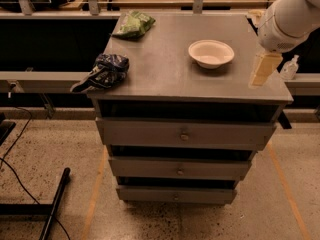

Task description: Move paper bowl near blue chip bag

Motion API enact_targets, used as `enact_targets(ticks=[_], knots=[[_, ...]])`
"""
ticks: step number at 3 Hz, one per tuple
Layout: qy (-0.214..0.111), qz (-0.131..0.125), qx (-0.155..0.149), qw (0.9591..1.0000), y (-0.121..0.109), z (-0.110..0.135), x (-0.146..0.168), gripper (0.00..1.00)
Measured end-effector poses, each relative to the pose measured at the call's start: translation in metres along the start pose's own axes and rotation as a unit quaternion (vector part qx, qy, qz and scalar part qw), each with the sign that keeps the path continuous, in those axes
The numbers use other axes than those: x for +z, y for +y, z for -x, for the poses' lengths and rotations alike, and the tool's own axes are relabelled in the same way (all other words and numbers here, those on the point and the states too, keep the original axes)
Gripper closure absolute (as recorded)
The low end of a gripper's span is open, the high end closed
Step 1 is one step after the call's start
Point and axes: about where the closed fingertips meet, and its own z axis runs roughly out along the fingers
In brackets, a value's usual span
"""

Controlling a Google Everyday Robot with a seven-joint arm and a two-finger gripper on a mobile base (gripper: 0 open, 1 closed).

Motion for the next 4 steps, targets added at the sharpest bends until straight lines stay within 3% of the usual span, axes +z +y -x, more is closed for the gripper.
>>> enact_targets(ticks=[1,2,4], knots=[[-0.001,-0.001,0.037,0.9993,-0.006,0.001,0.002,0.0],[-0.007,0.0,0.031,0.9995,-0.006,0.001,0.016,0.0],[-0.057,-0.022,-0.013,0.998,-0.007,-0.001,0.065,0.0]])
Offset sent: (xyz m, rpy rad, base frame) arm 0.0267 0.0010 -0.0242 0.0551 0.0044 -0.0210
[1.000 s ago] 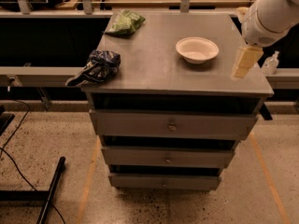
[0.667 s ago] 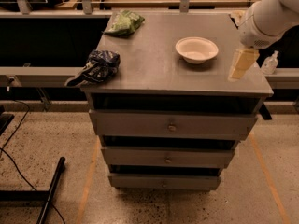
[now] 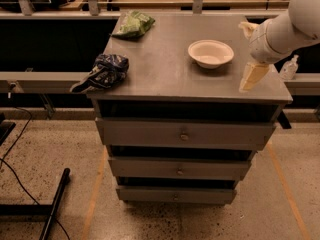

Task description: Move paper bowl near blue chip bag

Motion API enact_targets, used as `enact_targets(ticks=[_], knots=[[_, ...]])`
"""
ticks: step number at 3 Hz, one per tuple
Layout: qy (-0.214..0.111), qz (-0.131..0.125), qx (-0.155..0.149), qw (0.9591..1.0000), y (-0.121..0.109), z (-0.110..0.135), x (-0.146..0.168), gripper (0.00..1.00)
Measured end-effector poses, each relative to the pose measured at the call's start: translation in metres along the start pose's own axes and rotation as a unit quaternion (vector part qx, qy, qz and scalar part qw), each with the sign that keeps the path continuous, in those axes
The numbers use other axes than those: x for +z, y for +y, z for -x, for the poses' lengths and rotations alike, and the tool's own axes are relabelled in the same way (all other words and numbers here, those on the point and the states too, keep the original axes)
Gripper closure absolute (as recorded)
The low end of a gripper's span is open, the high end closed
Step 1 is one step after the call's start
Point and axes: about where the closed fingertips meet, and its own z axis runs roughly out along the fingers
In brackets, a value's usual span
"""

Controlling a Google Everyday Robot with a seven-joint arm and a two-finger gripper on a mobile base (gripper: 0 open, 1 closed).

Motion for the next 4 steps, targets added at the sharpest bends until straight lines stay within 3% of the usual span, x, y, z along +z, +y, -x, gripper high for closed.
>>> enact_targets(ticks=[1,2,3,4], knots=[[-0.014,-0.018,-0.029,0.9993,-0.007,0.001,0.024,0.26],[-0.017,-0.027,-0.043,0.9986,-0.014,0.001,0.039,0.44],[-0.015,-0.031,-0.056,0.9978,-0.019,0.001,0.055,0.38],[-0.013,-0.03,-0.072,0.9969,-0.02,0.005,0.069,0.4]])
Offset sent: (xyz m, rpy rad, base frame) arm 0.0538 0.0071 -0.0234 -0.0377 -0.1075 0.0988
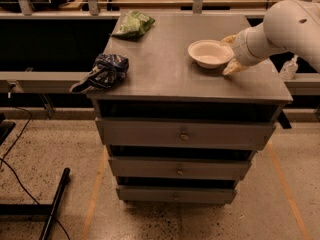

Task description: Move paper bowl near blue chip bag

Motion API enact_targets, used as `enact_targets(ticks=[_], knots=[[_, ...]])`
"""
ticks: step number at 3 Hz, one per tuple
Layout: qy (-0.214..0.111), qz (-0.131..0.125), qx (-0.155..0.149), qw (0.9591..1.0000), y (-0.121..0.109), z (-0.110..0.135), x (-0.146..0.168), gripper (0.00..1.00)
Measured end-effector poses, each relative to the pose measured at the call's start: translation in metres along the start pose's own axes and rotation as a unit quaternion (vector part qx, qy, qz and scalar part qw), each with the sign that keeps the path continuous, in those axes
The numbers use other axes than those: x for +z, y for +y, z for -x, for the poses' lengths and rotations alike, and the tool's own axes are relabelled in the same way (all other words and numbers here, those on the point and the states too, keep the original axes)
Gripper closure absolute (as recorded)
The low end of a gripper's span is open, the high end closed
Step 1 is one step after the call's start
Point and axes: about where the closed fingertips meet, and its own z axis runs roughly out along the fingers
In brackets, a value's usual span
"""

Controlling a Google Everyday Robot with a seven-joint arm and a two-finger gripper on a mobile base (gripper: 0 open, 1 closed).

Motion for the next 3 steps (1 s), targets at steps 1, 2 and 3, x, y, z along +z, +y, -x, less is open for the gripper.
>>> enact_targets(ticks=[1,2,3], knots=[[-0.001,-0.001,-0.008,1.0,-0.001,0.004,0.007,0.58],[-0.005,-0.006,-0.014,0.9999,-0.005,0.008,0.007,0.81],[-0.01,-0.022,-0.032,0.9992,-0.014,0.019,0.001,1.0]])
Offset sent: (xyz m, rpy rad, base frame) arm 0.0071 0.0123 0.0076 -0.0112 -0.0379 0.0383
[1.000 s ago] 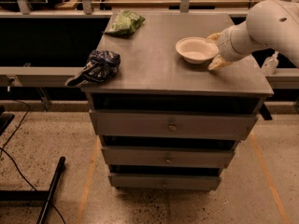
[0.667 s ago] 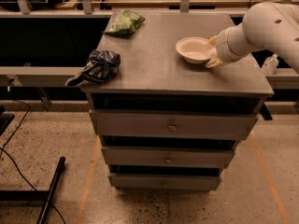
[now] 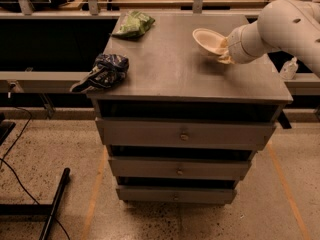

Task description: Move paper bowl near blue chip bag

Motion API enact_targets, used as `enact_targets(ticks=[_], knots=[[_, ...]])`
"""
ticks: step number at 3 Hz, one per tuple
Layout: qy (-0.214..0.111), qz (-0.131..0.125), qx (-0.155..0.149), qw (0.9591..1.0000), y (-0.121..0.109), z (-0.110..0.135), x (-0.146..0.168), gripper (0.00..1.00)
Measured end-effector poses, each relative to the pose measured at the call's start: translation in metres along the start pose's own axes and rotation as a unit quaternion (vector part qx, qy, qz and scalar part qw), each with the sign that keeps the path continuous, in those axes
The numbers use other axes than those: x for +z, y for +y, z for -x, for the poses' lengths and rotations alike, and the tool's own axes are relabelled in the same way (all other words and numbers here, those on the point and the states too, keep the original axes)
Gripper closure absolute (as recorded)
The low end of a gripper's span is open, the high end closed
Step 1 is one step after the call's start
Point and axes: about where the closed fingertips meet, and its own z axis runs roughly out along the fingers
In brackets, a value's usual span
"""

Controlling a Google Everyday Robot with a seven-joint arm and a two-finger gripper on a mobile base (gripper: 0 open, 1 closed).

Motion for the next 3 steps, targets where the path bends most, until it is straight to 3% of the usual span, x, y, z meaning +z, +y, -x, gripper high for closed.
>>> enact_targets(ticks=[1,2,3], knots=[[-0.013,-0.027,-0.039,0.9988,-0.023,0.028,-0.003,1.0],[-0.046,-0.025,-0.109,0.9926,-0.032,0.08,0.012,1.0],[-0.087,-0.004,-0.171,0.9813,-0.019,0.13,0.028,1.0]])
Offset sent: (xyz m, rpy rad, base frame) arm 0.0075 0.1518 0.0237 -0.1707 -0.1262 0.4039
